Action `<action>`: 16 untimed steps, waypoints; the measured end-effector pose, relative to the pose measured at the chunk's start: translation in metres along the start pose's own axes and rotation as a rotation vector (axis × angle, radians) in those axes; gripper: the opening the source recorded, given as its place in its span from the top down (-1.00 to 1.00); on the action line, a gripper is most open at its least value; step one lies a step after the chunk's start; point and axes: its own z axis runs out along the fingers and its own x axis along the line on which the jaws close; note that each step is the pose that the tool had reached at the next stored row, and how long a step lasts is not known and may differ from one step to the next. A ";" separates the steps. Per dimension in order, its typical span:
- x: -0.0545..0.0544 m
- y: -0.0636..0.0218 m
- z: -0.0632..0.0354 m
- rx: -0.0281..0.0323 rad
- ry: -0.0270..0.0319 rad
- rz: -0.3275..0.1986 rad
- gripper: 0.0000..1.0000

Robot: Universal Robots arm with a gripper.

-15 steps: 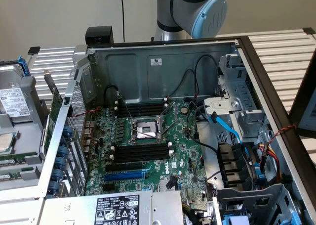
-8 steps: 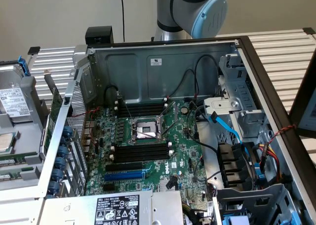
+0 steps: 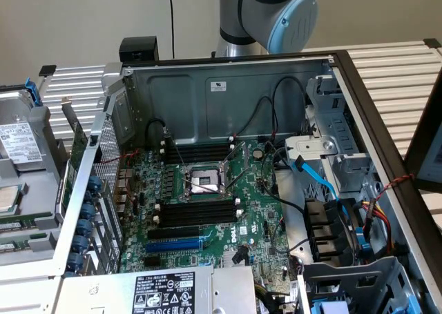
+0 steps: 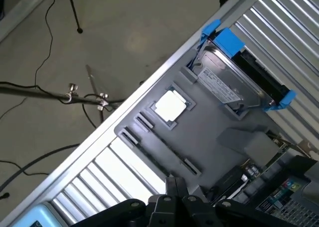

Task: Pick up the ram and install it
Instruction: 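Pick up the ram and move it above insertion slot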

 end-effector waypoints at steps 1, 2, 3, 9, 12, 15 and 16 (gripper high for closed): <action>0.000 0.0000 0.0000 0.0004 0.0006 -0.019 0.80; 0.000 0.0000 0.0001 0.0010 0.0011 -0.037 0.80; 0.000 0.0000 0.0001 0.0016 0.0016 -0.055 0.80; 0.000 0.0000 0.0003 0.0058 0.0038 -0.163 0.80; 0.000 0.0000 0.0002 0.0098 0.0032 -0.211 0.80; 0.000 -0.0001 0.0003 0.0140 0.0021 -0.263 0.80; 0.000 -0.0001 0.0004 0.0145 0.0025 -0.280 0.80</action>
